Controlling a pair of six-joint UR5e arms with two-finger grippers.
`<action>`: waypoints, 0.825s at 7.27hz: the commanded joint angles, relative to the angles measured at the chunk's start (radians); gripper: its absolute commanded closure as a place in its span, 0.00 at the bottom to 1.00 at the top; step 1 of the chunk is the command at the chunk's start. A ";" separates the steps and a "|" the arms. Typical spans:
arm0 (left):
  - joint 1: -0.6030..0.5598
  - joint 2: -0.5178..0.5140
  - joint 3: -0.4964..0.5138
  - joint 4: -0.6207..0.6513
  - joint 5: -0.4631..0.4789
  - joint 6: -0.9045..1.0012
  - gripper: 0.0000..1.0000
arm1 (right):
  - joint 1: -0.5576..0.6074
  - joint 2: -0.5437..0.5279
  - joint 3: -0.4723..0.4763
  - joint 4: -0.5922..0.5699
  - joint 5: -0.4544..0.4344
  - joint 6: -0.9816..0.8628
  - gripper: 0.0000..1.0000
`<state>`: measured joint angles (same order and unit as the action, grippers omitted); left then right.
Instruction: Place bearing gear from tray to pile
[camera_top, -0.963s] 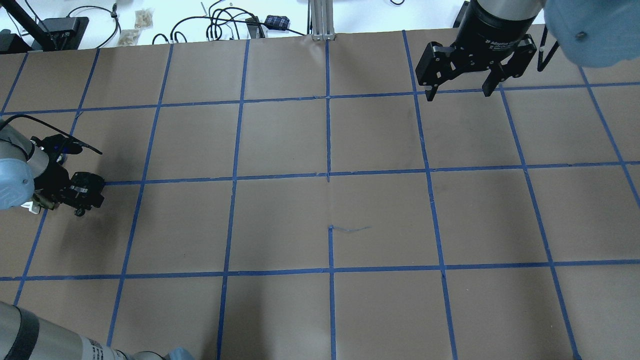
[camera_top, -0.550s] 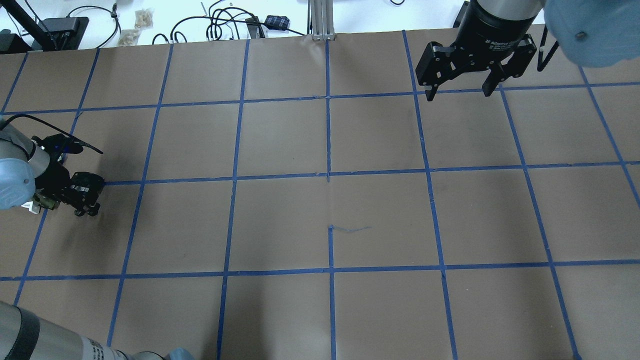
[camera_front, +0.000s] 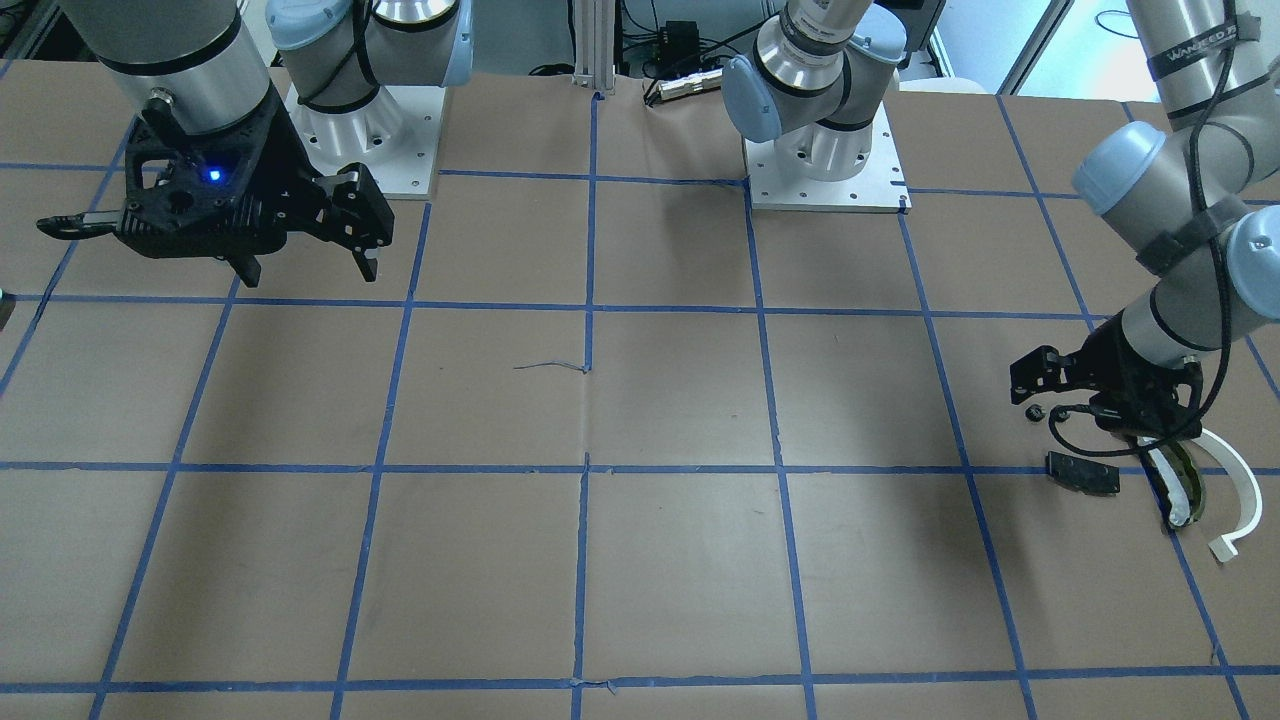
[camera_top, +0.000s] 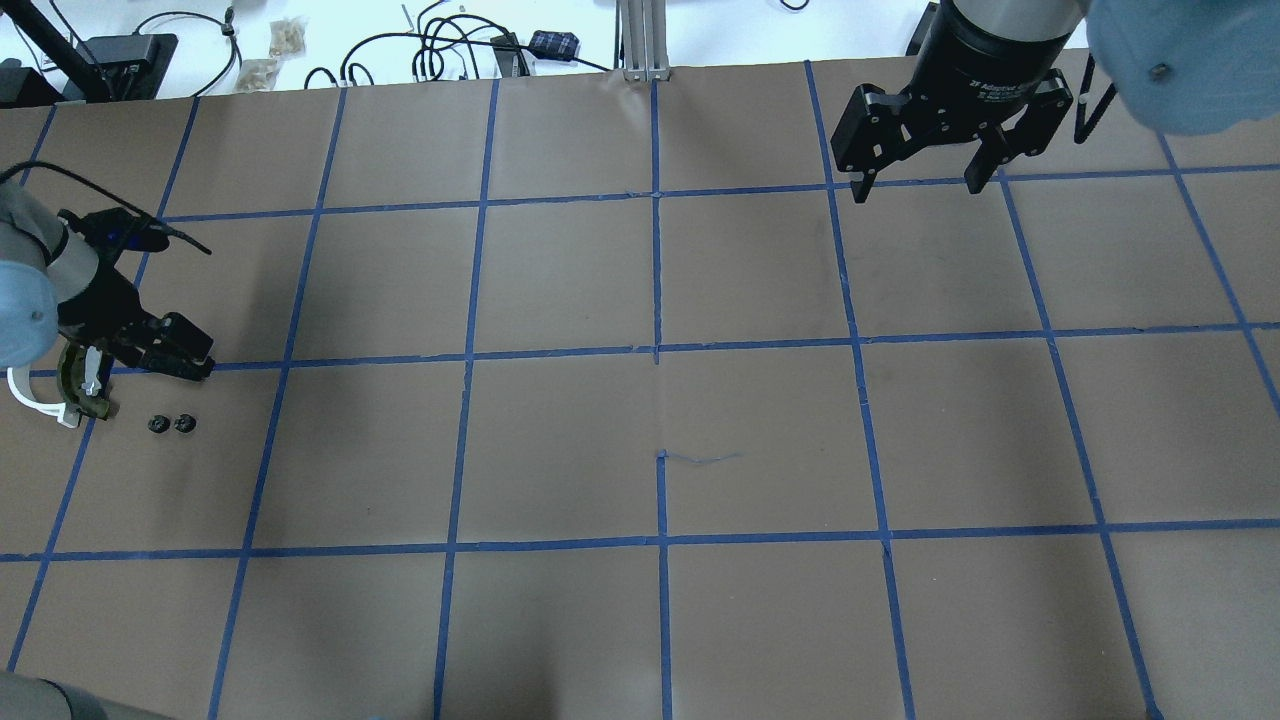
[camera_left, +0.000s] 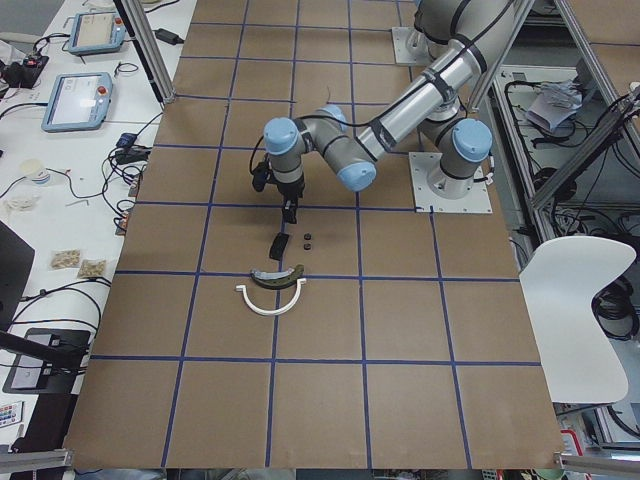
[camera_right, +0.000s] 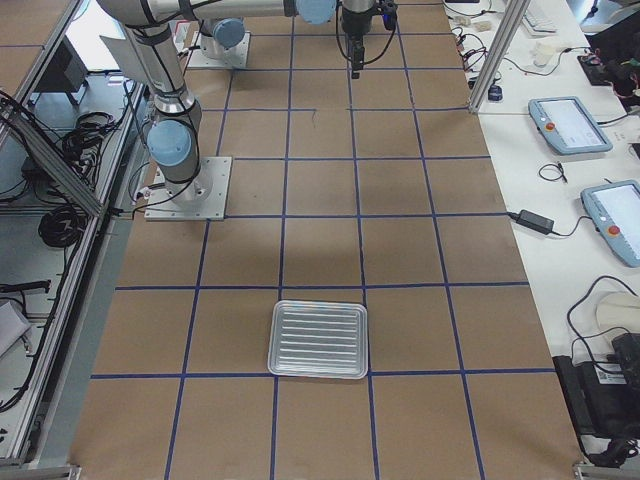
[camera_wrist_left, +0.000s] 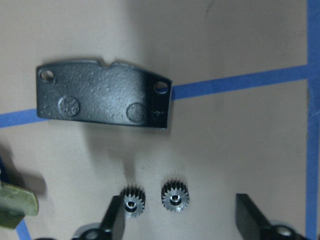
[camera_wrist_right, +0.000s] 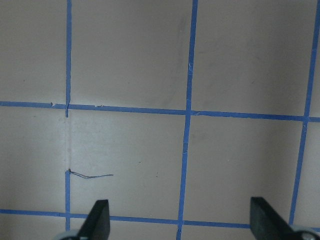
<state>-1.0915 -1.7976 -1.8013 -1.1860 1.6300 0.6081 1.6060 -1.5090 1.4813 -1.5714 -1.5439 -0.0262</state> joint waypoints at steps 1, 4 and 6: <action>-0.265 0.110 0.260 -0.365 -0.069 -0.373 0.00 | 0.000 0.000 -0.001 -0.001 0.001 0.000 0.00; -0.493 0.129 0.339 -0.425 -0.084 -0.630 0.00 | 0.000 0.000 0.005 -0.001 0.001 0.000 0.00; -0.484 0.139 0.333 -0.429 -0.078 -0.616 0.00 | 0.000 0.000 0.007 -0.001 0.001 0.000 0.00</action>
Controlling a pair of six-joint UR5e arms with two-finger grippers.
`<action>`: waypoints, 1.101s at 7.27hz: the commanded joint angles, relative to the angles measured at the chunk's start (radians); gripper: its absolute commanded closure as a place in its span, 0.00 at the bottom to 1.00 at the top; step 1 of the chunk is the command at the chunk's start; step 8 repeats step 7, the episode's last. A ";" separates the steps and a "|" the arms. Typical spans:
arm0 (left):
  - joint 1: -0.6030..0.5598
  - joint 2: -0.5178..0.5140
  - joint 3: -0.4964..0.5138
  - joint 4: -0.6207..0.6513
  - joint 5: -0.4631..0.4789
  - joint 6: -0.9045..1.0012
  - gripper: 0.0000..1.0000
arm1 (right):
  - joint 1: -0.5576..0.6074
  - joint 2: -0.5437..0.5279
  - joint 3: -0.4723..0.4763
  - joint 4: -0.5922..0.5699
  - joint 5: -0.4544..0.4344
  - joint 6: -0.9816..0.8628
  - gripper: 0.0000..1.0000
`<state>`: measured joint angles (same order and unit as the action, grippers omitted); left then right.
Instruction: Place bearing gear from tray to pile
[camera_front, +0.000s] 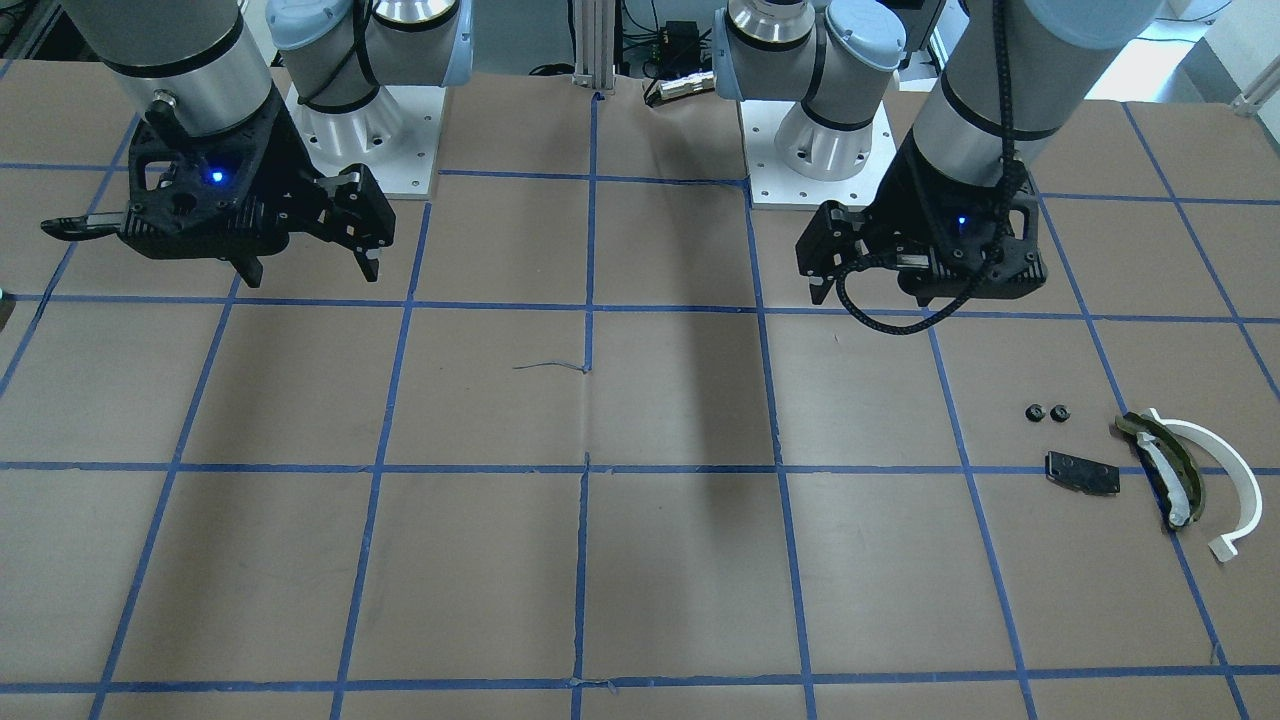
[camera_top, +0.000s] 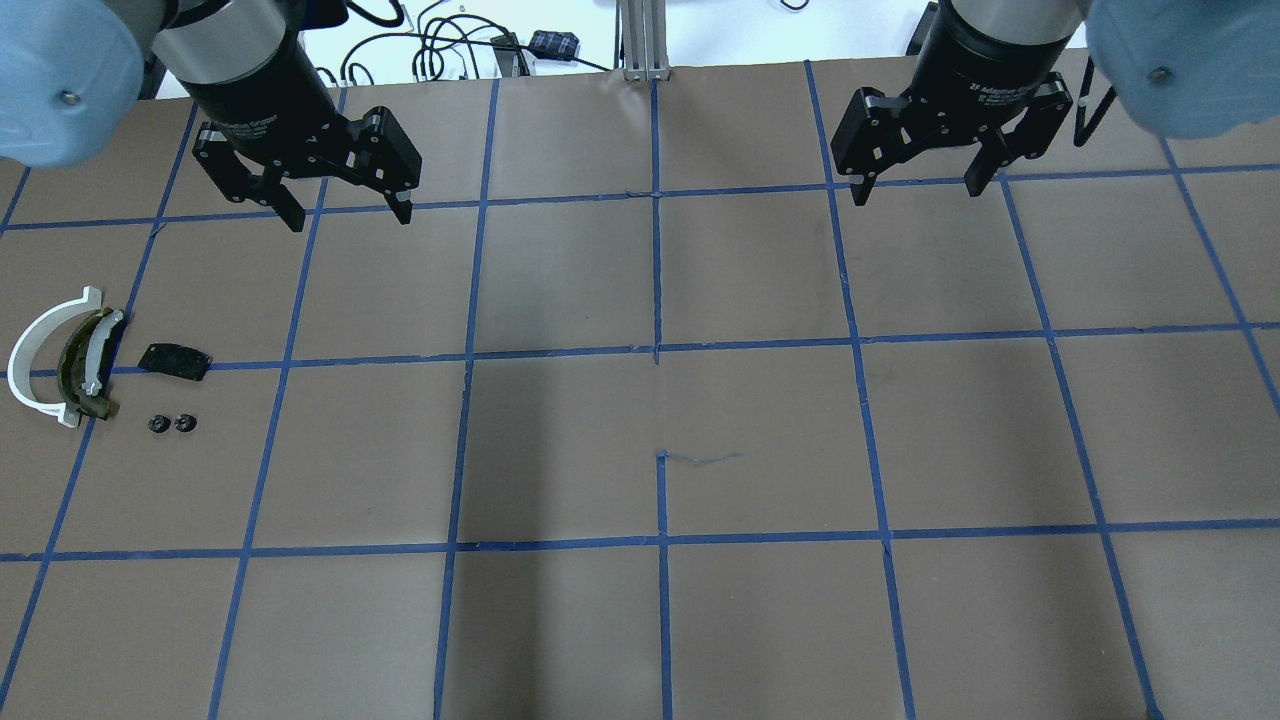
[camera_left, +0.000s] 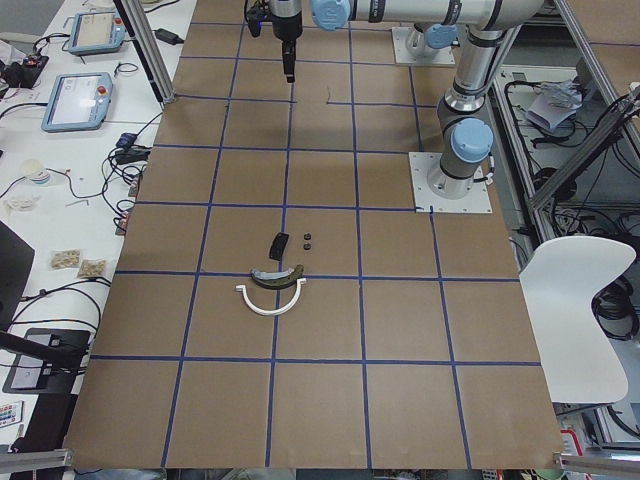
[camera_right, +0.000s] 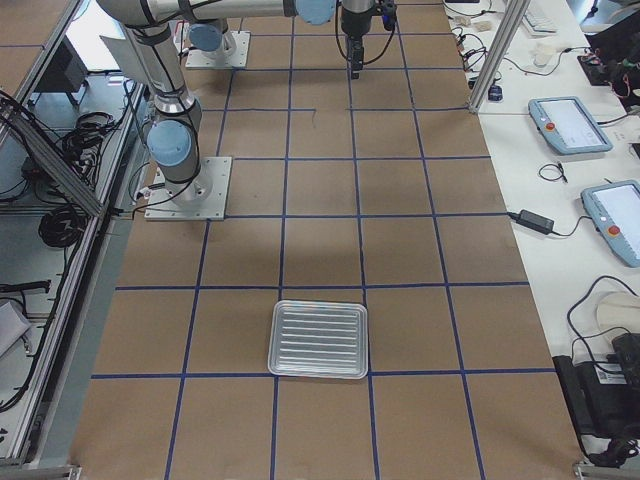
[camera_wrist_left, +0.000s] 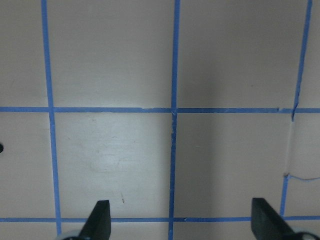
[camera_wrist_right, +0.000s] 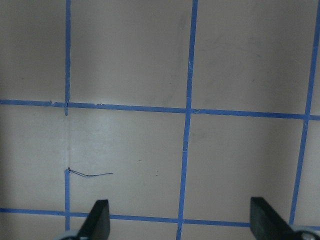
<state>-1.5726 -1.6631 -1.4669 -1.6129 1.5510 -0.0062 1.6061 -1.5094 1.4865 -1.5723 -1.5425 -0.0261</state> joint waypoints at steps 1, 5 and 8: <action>0.011 -0.001 -0.001 -0.002 0.007 -0.001 0.00 | 0.000 0.000 0.002 0.000 -0.001 0.000 0.00; 0.039 0.028 -0.001 -0.018 -0.009 0.000 0.00 | 0.000 0.000 0.002 -0.002 0.001 0.000 0.00; 0.040 0.026 -0.001 -0.018 -0.009 0.003 0.00 | 0.000 0.000 0.002 -0.002 0.001 0.000 0.00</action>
